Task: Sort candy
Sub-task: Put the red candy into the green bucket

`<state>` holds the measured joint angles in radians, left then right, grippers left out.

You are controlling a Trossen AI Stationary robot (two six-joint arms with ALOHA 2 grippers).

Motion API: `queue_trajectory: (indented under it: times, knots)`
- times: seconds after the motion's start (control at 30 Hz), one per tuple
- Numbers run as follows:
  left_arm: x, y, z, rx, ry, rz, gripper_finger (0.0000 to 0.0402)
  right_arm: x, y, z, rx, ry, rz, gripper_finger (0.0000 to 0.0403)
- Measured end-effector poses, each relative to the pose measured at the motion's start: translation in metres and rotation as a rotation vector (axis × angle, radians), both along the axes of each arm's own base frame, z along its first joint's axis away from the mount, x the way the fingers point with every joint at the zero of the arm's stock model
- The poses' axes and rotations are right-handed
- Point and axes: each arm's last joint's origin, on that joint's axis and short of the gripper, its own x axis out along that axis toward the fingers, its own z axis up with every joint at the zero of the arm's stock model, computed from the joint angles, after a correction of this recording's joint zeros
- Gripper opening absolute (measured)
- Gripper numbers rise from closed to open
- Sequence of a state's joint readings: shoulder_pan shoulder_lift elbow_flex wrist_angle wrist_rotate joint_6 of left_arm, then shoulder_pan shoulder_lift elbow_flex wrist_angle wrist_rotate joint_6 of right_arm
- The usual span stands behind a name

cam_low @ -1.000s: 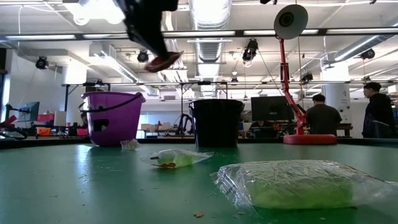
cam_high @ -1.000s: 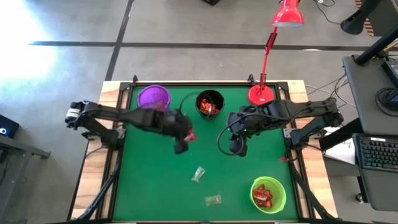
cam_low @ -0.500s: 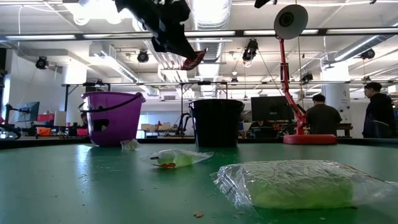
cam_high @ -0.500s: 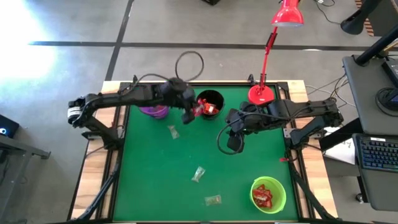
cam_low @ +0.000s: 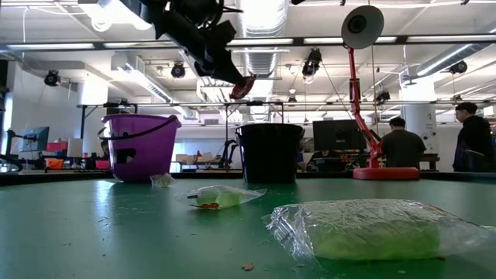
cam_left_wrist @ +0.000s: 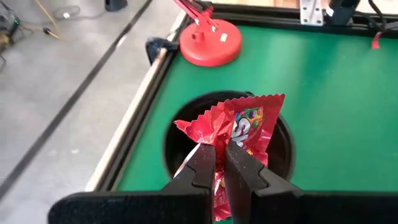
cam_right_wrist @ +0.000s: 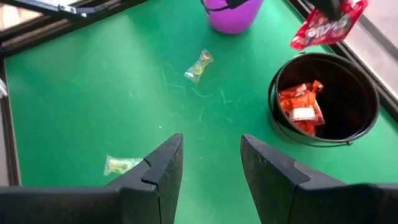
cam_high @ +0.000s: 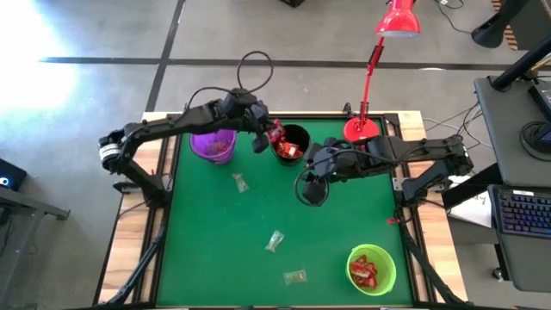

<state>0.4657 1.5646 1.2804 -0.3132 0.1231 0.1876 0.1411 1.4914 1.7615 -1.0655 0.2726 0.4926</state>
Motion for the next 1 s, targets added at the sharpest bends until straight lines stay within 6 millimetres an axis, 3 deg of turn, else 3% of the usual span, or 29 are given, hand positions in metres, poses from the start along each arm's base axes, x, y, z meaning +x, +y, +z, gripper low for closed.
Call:
queue_trajectory:
  times: [0.3, 0.57, 0.73, 1.0]
  knots:
    - [0.000, 0.002, 0.003, -0.004, -0.046, -0.085, 0.0000, -0.003, -0.003, -0.001, -0.024, 0.018, -0.054, 0.0153]
    - [0.008, -0.017, 0.004, -0.022, -0.055, -0.174, 0.0000, -0.013, -0.015, 0.007, -0.163, -0.027, -0.260, 0.0153]
    - [0.016, -0.036, 0.008, -0.025, -0.076, -0.227, 0.0000, -0.021, -0.018, 0.014, -0.165, -0.038, -0.253, 0.0153]
    - [0.030, -0.060, 0.043, 0.015, -0.171, -0.306, 0.0000, -0.017, -0.024, 0.019, -0.187, -0.074, -0.171, 0.0153]
